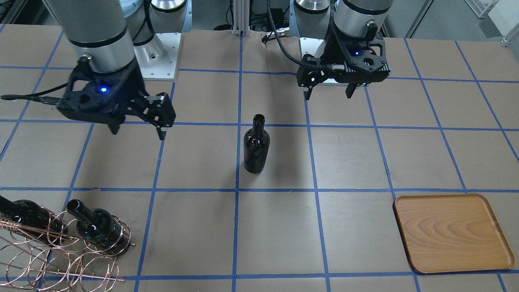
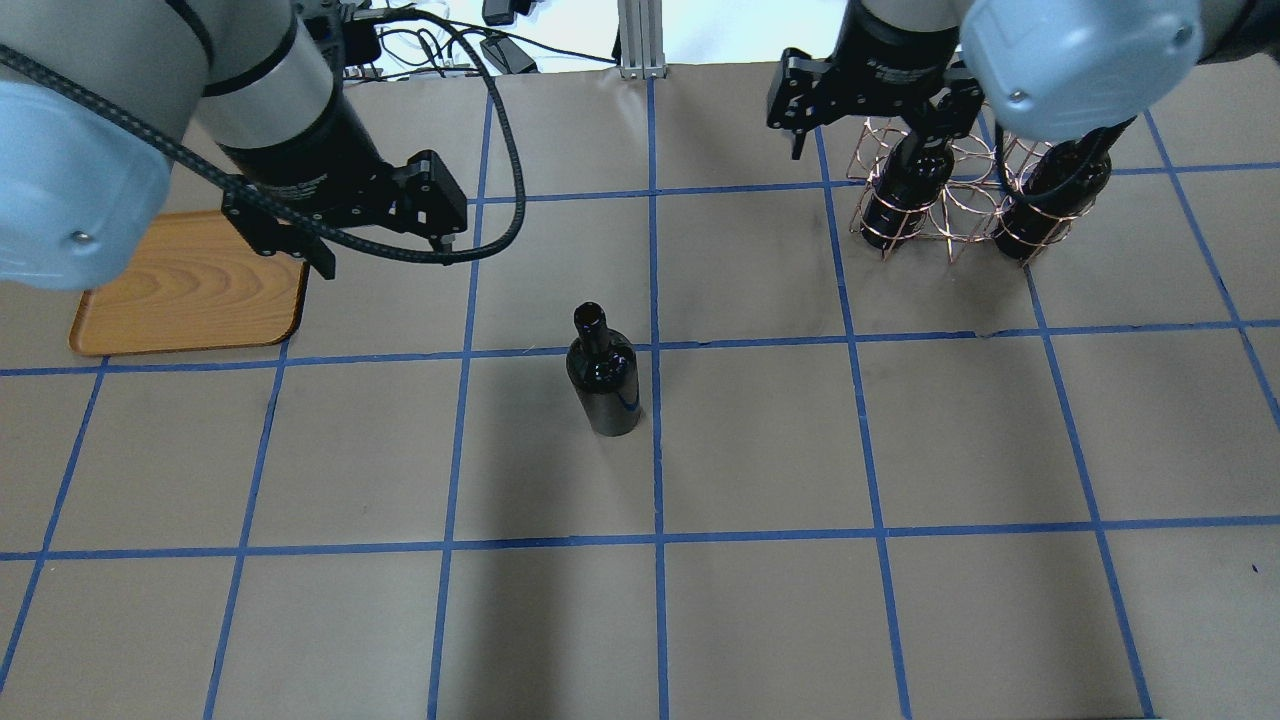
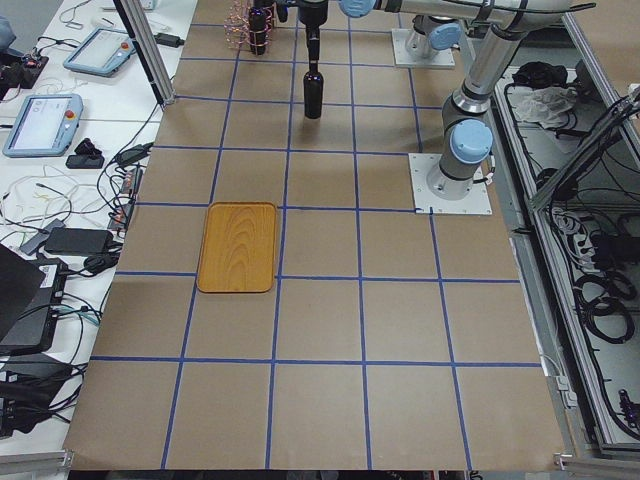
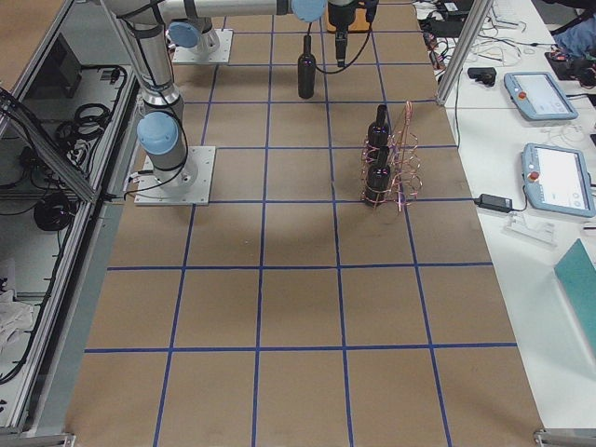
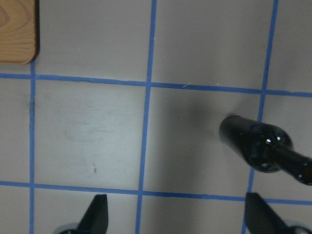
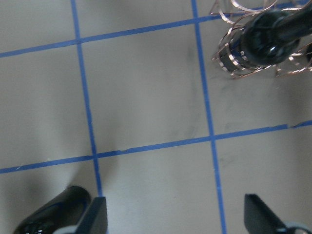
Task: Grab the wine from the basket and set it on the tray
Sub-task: 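Close the left gripper on the bottle neck while the right arm withdraws, then carry the bottle with the left gripper and lay it on the wooden tray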
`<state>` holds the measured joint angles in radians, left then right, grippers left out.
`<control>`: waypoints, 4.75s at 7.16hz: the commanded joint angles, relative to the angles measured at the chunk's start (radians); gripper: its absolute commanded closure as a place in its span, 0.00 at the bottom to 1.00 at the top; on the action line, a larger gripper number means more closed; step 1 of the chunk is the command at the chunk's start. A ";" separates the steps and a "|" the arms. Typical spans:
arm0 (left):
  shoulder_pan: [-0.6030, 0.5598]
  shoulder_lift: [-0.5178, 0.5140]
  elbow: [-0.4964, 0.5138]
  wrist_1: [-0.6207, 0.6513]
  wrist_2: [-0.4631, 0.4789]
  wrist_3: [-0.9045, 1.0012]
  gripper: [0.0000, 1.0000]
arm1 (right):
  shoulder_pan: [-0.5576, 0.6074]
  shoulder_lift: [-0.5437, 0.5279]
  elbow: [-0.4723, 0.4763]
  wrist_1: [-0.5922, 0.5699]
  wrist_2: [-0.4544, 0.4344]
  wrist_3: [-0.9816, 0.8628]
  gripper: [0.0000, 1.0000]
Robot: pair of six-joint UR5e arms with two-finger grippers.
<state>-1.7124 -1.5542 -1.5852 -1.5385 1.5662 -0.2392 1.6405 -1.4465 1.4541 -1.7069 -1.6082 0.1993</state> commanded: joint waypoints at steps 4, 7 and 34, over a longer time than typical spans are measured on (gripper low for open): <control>-0.173 -0.133 -0.026 0.158 -0.014 -0.187 0.00 | -0.067 -0.015 0.021 0.038 0.092 -0.046 0.00; -0.181 -0.178 -0.029 0.198 -0.017 -0.192 0.00 | -0.065 -0.038 0.023 0.026 0.129 -0.041 0.00; 0.339 -0.133 0.186 -0.100 0.009 0.499 1.00 | -0.064 -0.083 0.061 0.096 0.037 -0.185 0.00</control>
<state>-1.4750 -1.6726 -1.4207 -1.5978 1.5677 0.1214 1.5764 -1.5276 1.5155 -1.6115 -1.5695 0.0150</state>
